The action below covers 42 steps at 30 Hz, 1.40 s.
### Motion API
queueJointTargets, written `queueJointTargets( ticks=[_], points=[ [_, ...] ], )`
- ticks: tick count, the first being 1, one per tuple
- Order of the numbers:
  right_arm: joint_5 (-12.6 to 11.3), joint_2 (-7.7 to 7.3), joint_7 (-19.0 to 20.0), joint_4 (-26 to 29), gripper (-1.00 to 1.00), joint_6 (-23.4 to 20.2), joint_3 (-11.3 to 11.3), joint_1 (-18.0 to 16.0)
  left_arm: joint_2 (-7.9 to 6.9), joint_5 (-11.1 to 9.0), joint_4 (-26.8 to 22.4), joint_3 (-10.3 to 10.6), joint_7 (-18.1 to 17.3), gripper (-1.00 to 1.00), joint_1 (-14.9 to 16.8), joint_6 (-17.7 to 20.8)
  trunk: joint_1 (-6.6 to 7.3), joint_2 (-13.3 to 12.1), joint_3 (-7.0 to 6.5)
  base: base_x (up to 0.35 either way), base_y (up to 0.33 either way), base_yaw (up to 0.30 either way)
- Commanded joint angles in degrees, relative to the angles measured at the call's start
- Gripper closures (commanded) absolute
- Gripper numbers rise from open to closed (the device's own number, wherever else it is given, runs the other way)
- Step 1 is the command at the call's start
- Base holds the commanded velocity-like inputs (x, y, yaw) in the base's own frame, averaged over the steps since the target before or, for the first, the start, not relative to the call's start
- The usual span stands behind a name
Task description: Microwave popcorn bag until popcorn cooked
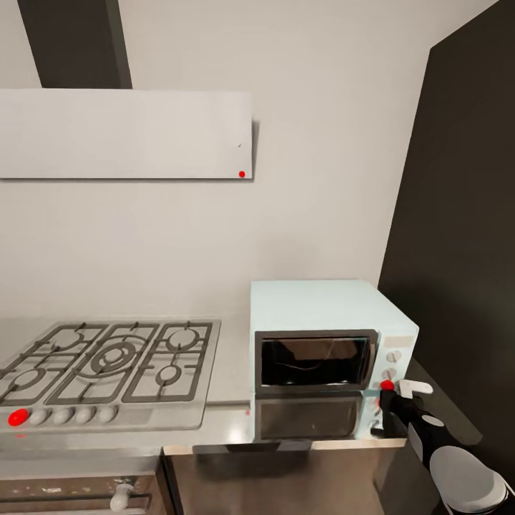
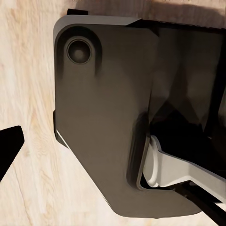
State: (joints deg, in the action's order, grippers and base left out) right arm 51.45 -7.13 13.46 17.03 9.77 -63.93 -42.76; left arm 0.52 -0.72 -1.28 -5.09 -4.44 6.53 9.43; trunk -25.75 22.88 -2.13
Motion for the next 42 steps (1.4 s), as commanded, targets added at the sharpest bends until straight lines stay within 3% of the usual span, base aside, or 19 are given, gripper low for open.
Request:
queueJointTargets(
  ticks=[1, 42],
  points=[
    [0.4, 0.01, 0.3, 0.0, 1.00, 0.3, -0.5, 0.0, 0.00, -0.1, -0.1, -0.4, -0.1, -1.00, 0.0, 0.4, -0.03, 0.0, 0.02, 0.058, 0.010, 0.000],
    [0.4, 0.01, 0.3, 0.0, 1.00, 0.3, -0.5, 0.0, 0.09, 0.0, -0.1, -0.5, -0.1, -1.00, 0.0, 0.4, -0.03, 0.0, 0.02, -0.001, 0.000, 0.000]
  ],
)
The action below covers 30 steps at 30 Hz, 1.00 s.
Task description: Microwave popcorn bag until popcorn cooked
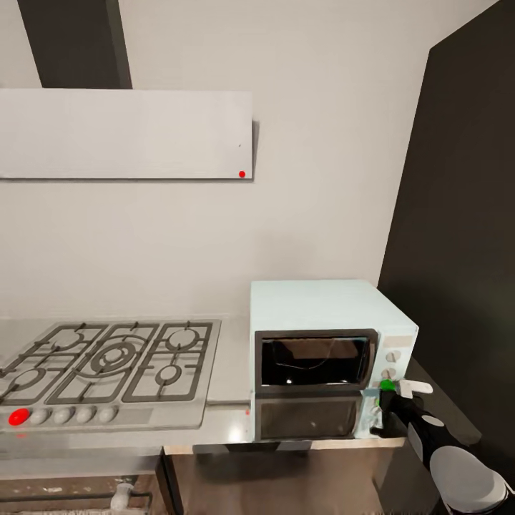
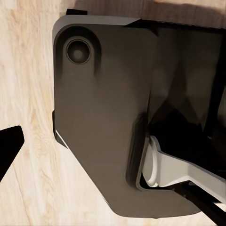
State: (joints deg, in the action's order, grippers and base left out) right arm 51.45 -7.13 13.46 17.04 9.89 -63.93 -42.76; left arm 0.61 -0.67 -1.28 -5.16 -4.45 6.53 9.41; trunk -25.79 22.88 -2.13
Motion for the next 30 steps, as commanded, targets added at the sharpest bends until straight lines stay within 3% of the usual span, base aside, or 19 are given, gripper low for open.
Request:
queueJointTargets(
  ticks=[1, 20, 21, 30],
  points=[
    [0.4, 0.01, 0.3, 0.0, 1.00, 0.2, -0.5, 0.0, -0.01, -0.1, -0.1, -0.5, -0.1, -1.00, 0.0, 0.4, 0.00, 0.0, 0.03, -0.242, 0.000, 0.000],
    [0.4, 0.01, 0.3, 0.0, 1.00, 0.2, -0.5, 0.0, 0.08, -0.1, -0.1, -0.4, -0.1, -1.00, 0.0, 0.3, 0.00, 0.0, 0.03, -0.041, -0.007, 0.000],
    [0.4, 0.01, 0.3, 0.0, -1.00, 0.2, -0.5, 0.0, 0.06, -0.1, -0.1, -0.4, -0.1, -1.00, 0.0, 0.3, 0.00, 0.0, 0.03, -0.210, -0.019, 0.000],
    [0.4, 0.01, 0.3, 0.1, -1.00, 0.3, -0.5, 0.0, 0.01, -0.1, -0.1, -0.5, -0.1, -1.00, 0.0, 0.3, 0.00, 0.0, 0.03, -0.159, -0.002, 0.000]
  ],
)
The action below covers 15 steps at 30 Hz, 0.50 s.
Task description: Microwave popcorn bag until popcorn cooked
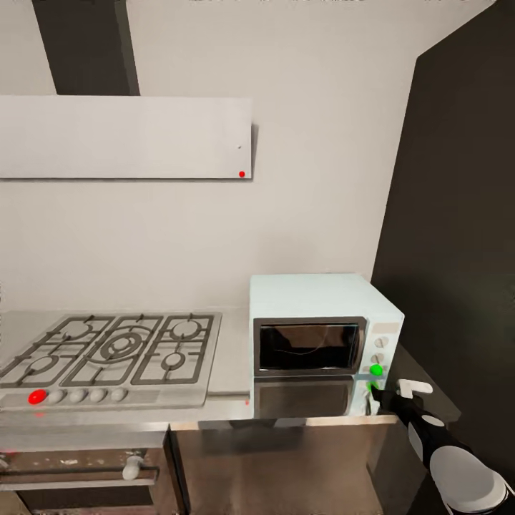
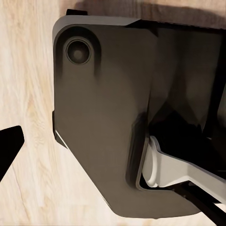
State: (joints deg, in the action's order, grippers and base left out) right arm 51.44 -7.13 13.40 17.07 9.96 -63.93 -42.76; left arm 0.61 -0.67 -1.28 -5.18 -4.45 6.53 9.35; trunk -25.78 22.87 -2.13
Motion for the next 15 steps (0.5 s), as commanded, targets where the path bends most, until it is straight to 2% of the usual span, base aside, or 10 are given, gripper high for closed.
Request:
queueJointTargets(
  ticks=[1, 7, 15],
  points=[
    [0.4, 0.01, 0.3, 0.0, -1.00, 0.2, -0.5, 0.0, 0.00, -0.1, -0.1, -0.4, -0.1, -1.00, 0.0, 0.4, -0.01, 0.0, 0.03, -0.130, 0.000, 0.000],
    [0.4, 0.01, 0.3, 0.1, -1.00, 0.2, -0.4, 0.0, 0.00, -0.1, -0.1, -0.4, -0.1, -1.00, 0.0, 0.4, -0.01, 0.0, 0.03, -0.161, 0.000, 0.000],
    [0.4, 0.01, 0.3, 0.1, -1.00, 0.2, -0.4, 0.0, 0.00, -0.1, -0.1, -0.4, -0.1, -1.00, 0.0, 0.4, -0.01, 0.0, 0.03, -0.314, 0.000, 0.000]
  ],
)
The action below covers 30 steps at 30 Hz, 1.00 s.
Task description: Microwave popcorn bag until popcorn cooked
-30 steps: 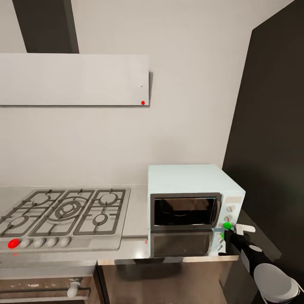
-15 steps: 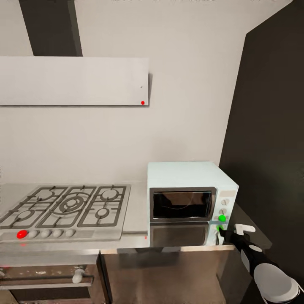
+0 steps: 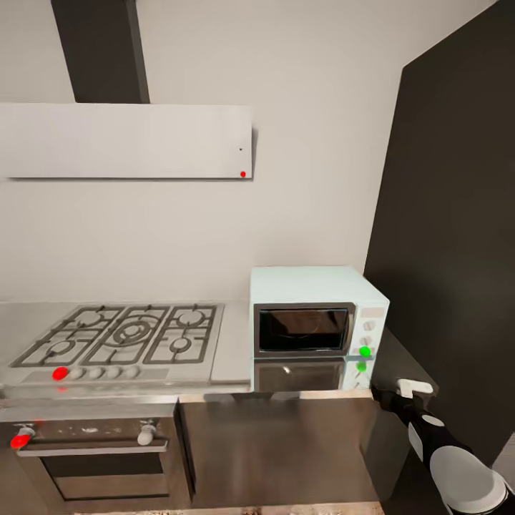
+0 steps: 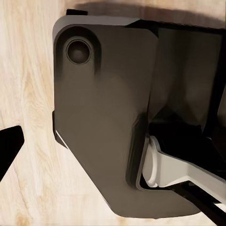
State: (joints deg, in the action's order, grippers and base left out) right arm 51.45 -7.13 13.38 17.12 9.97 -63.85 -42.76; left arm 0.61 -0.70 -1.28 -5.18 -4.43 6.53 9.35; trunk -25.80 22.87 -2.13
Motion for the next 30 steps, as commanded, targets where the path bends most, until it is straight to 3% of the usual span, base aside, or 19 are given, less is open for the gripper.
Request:
queueJointTargets(
  ticks=[1, 18, 23, 27, 30],
  points=[
    [0.4, 0.01, 0.3, 0.0, -1.00, 0.2, -0.5, 0.0, 0.00, 0.0, -0.1, -0.4, -0.1, -1.00, 0.0, 0.4, 0.01, 0.0, 0.03, -0.335, 0.000, 0.000],
    [0.4, 0.01, 0.3, 0.0, -1.00, 0.3, -0.5, 0.0, -0.03, -0.1, -0.1, -0.5, -0.1, -1.00, 0.0, 0.4, 0.01, 0.0, 0.03, -0.335, 0.015, 0.000],
    [0.4, 0.10, 0.3, -0.3, -1.00, 0.2, -0.4, 0.0, 0.00, -0.1, -0.1, -0.4, 0.0, -1.00, 0.0, 0.5, 0.01, 0.0, 0.03, 0.000, 0.000, 0.000],
    [0.5, 0.10, -0.4, -7.7, -1.00, 0.1, -0.5, 0.1, 0.00, -0.1, -0.1, -0.5, 0.0, -1.00, 0.0, 0.5, 0.01, 0.0, 0.03, -0.088, 0.026, 0.000],
    [0.4, 0.10, -0.8, -9.1, -1.00, 0.1, -0.5, 1.6, 0.00, -0.1, -0.1, -0.5, 0.0, -1.00, 0.0, 0.5, 0.01, 0.0, 0.03, -0.236, 0.138, 0.000]
  ],
)
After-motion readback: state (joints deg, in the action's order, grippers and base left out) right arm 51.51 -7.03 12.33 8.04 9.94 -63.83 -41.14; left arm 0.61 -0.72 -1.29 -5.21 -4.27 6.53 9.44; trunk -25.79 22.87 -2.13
